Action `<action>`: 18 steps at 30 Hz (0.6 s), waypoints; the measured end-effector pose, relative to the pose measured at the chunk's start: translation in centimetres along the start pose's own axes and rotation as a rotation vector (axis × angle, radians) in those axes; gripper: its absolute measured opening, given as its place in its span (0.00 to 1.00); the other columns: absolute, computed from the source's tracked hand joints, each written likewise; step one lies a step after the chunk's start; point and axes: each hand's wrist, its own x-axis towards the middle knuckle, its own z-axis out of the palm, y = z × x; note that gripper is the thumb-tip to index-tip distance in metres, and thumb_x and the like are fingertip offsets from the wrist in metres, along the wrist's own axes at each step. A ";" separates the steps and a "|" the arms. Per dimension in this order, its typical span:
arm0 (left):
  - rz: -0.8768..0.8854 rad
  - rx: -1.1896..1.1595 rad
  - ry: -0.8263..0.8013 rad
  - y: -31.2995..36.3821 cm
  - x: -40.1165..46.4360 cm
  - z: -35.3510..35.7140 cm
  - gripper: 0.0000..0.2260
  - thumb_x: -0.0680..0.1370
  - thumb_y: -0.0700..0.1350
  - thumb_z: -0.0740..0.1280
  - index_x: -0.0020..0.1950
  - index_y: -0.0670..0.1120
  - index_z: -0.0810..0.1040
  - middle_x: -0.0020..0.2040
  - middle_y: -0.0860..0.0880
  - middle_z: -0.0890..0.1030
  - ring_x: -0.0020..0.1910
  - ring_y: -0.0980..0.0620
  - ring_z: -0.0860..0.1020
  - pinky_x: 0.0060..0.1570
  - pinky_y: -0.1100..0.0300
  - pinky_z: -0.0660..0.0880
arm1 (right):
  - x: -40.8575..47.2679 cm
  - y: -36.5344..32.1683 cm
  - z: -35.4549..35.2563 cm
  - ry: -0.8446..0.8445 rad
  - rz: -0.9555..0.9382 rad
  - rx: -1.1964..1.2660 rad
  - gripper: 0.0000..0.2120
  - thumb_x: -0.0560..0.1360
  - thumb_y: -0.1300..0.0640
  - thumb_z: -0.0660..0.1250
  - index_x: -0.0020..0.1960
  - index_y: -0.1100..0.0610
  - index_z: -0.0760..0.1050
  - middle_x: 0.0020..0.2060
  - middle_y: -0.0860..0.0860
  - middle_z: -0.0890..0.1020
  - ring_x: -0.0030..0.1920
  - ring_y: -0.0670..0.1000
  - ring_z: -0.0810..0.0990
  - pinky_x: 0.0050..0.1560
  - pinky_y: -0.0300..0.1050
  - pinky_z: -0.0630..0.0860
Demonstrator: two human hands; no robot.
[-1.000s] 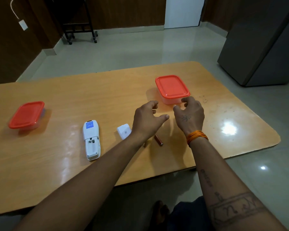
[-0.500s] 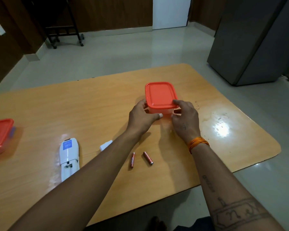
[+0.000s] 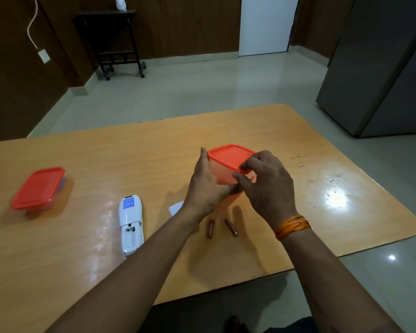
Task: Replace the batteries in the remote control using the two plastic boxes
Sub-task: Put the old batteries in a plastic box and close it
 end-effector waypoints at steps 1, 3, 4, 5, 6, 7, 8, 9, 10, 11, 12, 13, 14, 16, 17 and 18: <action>-0.003 0.005 0.012 -0.1 -0.4 0.0 0.62 0.65 0.58 0.83 0.85 0.52 0.42 0.83 0.48 0.59 0.81 0.45 0.62 0.77 0.44 0.66 | -0.2 -0.6 -0.1 -0.009 -0.030 0.020 0.11 0.76 0.49 0.75 0.51 0.56 0.80 0.50 0.52 0.81 0.47 0.55 0.80 0.40 0.45 0.76; -0.002 0.057 0.063 -0.2 -1.0 0.2 0.58 0.69 0.55 0.81 0.85 0.49 0.44 0.83 0.46 0.60 0.80 0.44 0.62 0.77 0.48 0.66 | -0.5 -1.9 -0.1 -0.030 -0.087 0.097 0.11 0.78 0.49 0.72 0.54 0.56 0.78 0.49 0.52 0.84 0.46 0.55 0.82 0.42 0.51 0.81; 0.001 0.076 0.098 -0.1 -1.1 0.2 0.55 0.71 0.55 0.80 0.85 0.49 0.46 0.82 0.44 0.63 0.79 0.43 0.64 0.75 0.47 0.67 | -0.6 -2.4 -0.1 -0.055 -0.107 0.136 0.12 0.79 0.47 0.70 0.56 0.55 0.78 0.49 0.52 0.84 0.46 0.55 0.83 0.42 0.53 0.82; 0.004 0.082 0.131 -0.1 -1.1 0.1 0.52 0.71 0.54 0.80 0.85 0.48 0.49 0.80 0.43 0.65 0.77 0.42 0.67 0.74 0.48 0.69 | -0.7 -2.8 0.0 -0.094 -0.126 0.164 0.13 0.79 0.45 0.68 0.58 0.54 0.77 0.50 0.51 0.84 0.46 0.54 0.83 0.43 0.54 0.82; 0.008 0.087 0.155 -0.1 -1.1 0.0 0.49 0.72 0.53 0.79 0.84 0.47 0.52 0.78 0.43 0.67 0.76 0.41 0.69 0.72 0.50 0.70 | -0.8 -2.9 0.1 -0.140 -0.143 0.181 0.15 0.80 0.43 0.65 0.60 0.52 0.77 0.52 0.51 0.85 0.48 0.54 0.84 0.45 0.55 0.83; 0.014 0.103 0.168 -0.1 -1.1 -0.2 0.48 0.72 0.52 0.79 0.84 0.46 0.54 0.77 0.43 0.68 0.74 0.42 0.70 0.69 0.53 0.70 | -0.9 -2.8 0.2 -0.177 -0.156 0.190 0.18 0.80 0.42 0.64 0.63 0.52 0.77 0.56 0.51 0.85 0.50 0.54 0.84 0.48 0.54 0.83; 0.022 0.129 0.172 -0.1 -1.1 -0.4 0.47 0.72 0.51 0.79 0.83 0.45 0.56 0.76 0.43 0.69 0.73 0.42 0.71 0.66 0.57 0.69 | -0.9 -2.6 0.2 -0.198 -0.166 0.194 0.20 0.80 0.43 0.64 0.67 0.52 0.76 0.60 0.52 0.84 0.54 0.55 0.84 0.52 0.53 0.83; 0.035 0.156 0.171 -0.2 -1.2 -0.7 0.46 0.71 0.51 0.79 0.82 0.44 0.58 0.75 0.43 0.69 0.72 0.43 0.71 0.63 0.58 0.68 | -0.9 -2.4 0.3 -0.206 -0.175 0.191 0.22 0.81 0.43 0.64 0.70 0.54 0.76 0.64 0.53 0.83 0.59 0.56 0.83 0.56 0.53 0.83; 0.051 0.178 0.171 -0.3 -1.2 -0.8 0.45 0.71 0.51 0.79 0.81 0.44 0.59 0.74 0.43 0.70 0.72 0.43 0.71 0.62 0.58 0.68 | -1.0 -2.2 0.2 -0.205 -0.186 0.181 0.24 0.81 0.43 0.63 0.71 0.55 0.76 0.66 0.54 0.82 0.62 0.56 0.82 0.59 0.53 0.82; 0.061 0.193 0.167 -0.3 -1.2 -1.0 0.44 0.71 0.52 0.79 0.80 0.44 0.60 0.74 0.43 0.70 0.71 0.43 0.71 0.63 0.57 0.69 | -1.0 -2.2 0.2 -0.201 -0.197 0.165 0.25 0.82 0.43 0.61 0.72 0.56 0.76 0.67 0.54 0.82 0.64 0.57 0.82 0.61 0.54 0.82; 0.067 0.197 0.163 -0.4 -1.2 -1.1 0.44 0.71 0.54 0.79 0.80 0.44 0.61 0.74 0.44 0.71 0.71 0.43 0.72 0.64 0.54 0.71 | -1.0 -2.2 0.2 -0.192 -0.211 0.144 0.26 0.82 0.42 0.58 0.71 0.56 0.77 0.67 0.55 0.82 0.65 0.58 0.82 0.61 0.56 0.82; 0.070 0.193 0.160 -0.5 -1.2 -1.2 0.44 0.71 0.56 0.79 0.80 0.45 0.62 0.74 0.44 0.72 0.71 0.43 0.73 0.66 0.51 0.73 | -1.0 -2.4 0.2 -0.184 -0.223 0.128 0.27 0.82 0.42 0.56 0.71 0.57 0.78 0.67 0.55 0.83 0.64 0.58 0.83 0.60 0.56 0.82; 0.075 0.185 0.161 -0.5 -1.1 -1.3 0.44 0.70 0.58 0.78 0.79 0.45 0.63 0.73 0.44 0.74 0.71 0.43 0.74 0.67 0.49 0.75 | -1.0 -2.4 0.2 -0.176 -0.232 0.122 0.27 0.82 0.42 0.55 0.70 0.57 0.79 0.65 0.56 0.84 0.63 0.59 0.84 0.58 0.56 0.82; 0.090 0.177 0.173 -0.6 -1.1 -1.5 0.47 0.66 0.65 0.76 0.79 0.48 0.64 0.72 0.46 0.76 0.69 0.44 0.76 0.65 0.46 0.78 | -0.7 -2.5 0.3 -0.140 -0.240 0.131 0.26 0.82 0.43 0.56 0.68 0.58 0.81 0.62 0.56 0.85 0.59 0.59 0.86 0.55 0.55 0.84; 0.105 0.182 0.179 -0.6 -1.0 -1.6 0.48 0.64 0.67 0.76 0.78 0.48 0.65 0.71 0.47 0.76 0.68 0.45 0.76 0.64 0.47 0.78 | -0.6 -2.4 0.3 -0.106 -0.235 0.144 0.25 0.82 0.44 0.57 0.66 0.58 0.82 0.59 0.57 0.87 0.56 0.59 0.87 0.52 0.54 0.84; 0.119 0.193 0.187 -0.6 -1.0 -1.6 0.48 0.64 0.68 0.77 0.78 0.49 0.65 0.71 0.48 0.76 0.68 0.46 0.76 0.64 0.50 0.78 | -0.4 -2.4 0.2 -0.069 -0.220 0.164 0.24 0.82 0.44 0.58 0.64 0.58 0.83 0.55 0.57 0.88 0.51 0.59 0.88 0.48 0.52 0.85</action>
